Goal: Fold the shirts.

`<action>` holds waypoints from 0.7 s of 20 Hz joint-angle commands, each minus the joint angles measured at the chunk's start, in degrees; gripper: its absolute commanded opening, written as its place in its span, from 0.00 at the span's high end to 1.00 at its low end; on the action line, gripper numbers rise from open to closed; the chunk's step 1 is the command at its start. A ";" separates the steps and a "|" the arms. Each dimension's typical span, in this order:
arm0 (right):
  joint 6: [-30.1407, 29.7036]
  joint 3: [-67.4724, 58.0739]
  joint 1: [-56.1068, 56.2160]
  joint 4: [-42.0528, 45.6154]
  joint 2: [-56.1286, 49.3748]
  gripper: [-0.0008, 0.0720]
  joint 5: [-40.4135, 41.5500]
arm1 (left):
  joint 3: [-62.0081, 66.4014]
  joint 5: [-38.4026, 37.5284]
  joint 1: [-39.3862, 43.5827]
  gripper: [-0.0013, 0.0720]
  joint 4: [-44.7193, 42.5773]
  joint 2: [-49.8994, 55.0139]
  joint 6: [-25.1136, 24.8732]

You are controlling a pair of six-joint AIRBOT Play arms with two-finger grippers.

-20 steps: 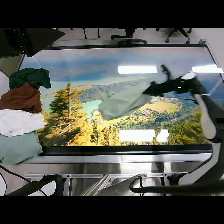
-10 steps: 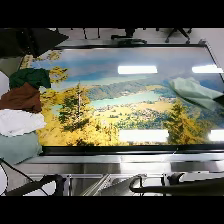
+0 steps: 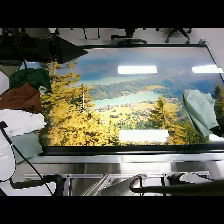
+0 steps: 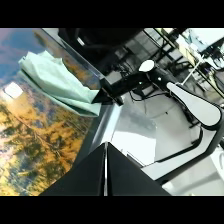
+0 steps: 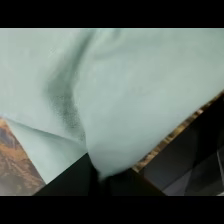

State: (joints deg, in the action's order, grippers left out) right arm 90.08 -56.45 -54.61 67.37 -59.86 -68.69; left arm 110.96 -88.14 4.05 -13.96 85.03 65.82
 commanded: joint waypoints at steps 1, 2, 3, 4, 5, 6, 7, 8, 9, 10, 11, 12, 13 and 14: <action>-0.33 3.13 -0.28 3.02 0.74 0.44 0.74 | 0.02 -0.98 1.86 0.96 0.11 2.38 -0.24; -0.31 1.53 -0.28 3.98 0.81 0.34 -0.52 | 0.00 -0.68 1.86 0.96 -0.04 2.43 -0.24; -0.35 -0.70 -0.28 4.98 1.07 0.32 -2.03 | 0.04 -0.24 1.36 0.96 0.28 2.38 -0.22; -0.11 -3.37 -0.26 5.11 1.64 0.32 -3.26 | 0.59 -0.20 0.50 0.96 0.57 2.36 -0.22; 0.74 -5.75 -0.13 3.10 2.34 0.32 -3.96 | 1.55 -0.17 -0.87 0.96 0.42 2.36 -0.22; 0.74 -7.67 0.33 -0.55 3.39 0.32 -4.50 | 2.60 -0.11 -2.25 0.96 0.52 2.36 -0.11; -0.02 -9.25 1.64 -4.74 4.94 0.33 -4.83 | 3.89 0.00 -3.91 0.96 0.46 2.36 0.79; -1.81 -10.23 3.85 -8.96 6.91 0.37 -4.83 | 5.03 0.00 -5.53 0.96 0.44 2.36 1.38; -3.87 -10.51 6.45 -12.50 8.94 0.56 -4.66 | 5.99 -0.26 -7.32 0.96 0.44 2.32 1.73; -5.29 -10.49 9.88 -15.50 10.99 0.64 -4.68 | 6.12 -0.44 -9.14 0.96 0.20 1.81 1.79; -5.57 -10.49 13.66 -16.52 12.61 0.65 -4.90 | 4.70 -0.35 -10.84 0.96 -0.11 0.61 1.66; -6.34 -10.40 18.36 -16.28 14.14 0.73 -4.90 | 1.99 -0.37 -12.20 0.96 -0.11 -1.05 0.92; -6.32 -10.12 22.97 -15.54 15.28 0.87 -4.85 | -1.70 -0.37 -13.05 0.96 -0.46 -3.19 -0.37; -6.29 -9.81 27.87 -14.47 16.06 0.88 -4.79 | -6.60 -0.22 -13.70 0.96 -1.88 -5.95 -1.44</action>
State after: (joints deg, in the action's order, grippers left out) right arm 85.49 -66.13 -37.56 54.87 -47.24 -73.41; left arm 110.89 -88.38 -6.66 -14.20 83.29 66.32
